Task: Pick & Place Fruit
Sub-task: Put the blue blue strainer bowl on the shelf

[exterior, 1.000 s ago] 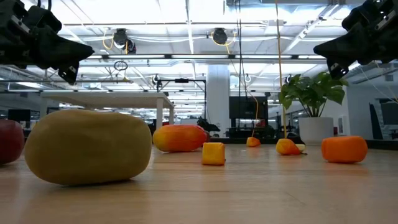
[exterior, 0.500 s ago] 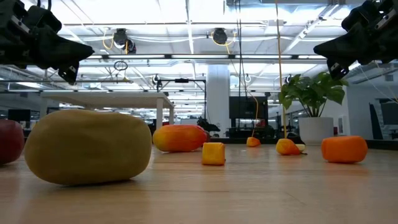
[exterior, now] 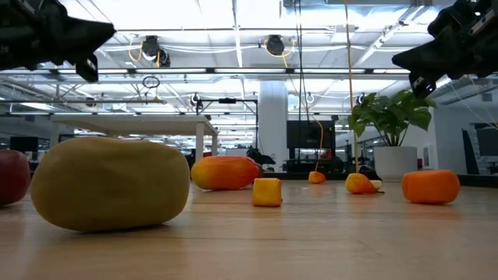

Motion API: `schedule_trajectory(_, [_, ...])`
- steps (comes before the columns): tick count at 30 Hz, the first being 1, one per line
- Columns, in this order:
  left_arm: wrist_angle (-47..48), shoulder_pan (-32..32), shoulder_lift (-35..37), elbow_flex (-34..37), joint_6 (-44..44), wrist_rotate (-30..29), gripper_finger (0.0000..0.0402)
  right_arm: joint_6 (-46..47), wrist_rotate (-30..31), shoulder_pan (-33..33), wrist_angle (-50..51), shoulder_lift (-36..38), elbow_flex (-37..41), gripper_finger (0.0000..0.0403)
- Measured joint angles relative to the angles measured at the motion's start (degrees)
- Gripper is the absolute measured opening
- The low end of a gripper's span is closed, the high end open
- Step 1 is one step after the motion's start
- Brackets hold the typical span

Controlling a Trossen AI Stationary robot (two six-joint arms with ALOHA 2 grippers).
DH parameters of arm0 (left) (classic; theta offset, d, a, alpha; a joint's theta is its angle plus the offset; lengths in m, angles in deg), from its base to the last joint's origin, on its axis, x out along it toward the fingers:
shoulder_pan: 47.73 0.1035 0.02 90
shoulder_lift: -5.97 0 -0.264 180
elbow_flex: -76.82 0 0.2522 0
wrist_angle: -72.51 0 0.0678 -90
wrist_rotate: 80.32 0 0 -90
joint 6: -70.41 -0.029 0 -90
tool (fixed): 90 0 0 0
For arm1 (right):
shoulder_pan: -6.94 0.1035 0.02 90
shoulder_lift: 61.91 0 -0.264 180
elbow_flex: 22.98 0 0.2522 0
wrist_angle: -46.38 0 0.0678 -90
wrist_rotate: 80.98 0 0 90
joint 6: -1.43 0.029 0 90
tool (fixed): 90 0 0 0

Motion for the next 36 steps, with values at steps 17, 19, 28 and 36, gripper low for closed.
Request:
schedule_trajectory(17, [-0.1,0.0,-6.5,-4.7,5.4,-2.4,0.0024,-0.2,4.7,0.0,-1.9,0.0,0.0,0.0000])
schedule_trajectory(19, [1.1,0.0,-9.2,-6.6,5.4,-2.4,0.0024,-0.2,4.5,0.0,-1.9,0.0,0.0,0.0000])
schedule_trajectory(28, [3.4,0.0,-19.4,-12.1,2.1,0.4,0.0024,0.7,4.5,0.0,-2.0,-0.2,0.0,0.0000])
schedule_trajectory(36, [3.4,0.0,-23.8,-12.9,1.3,0.7,0.0024,-0.2,-0.2,0.8,-0.9,-9.7,-6.1,0.0000])
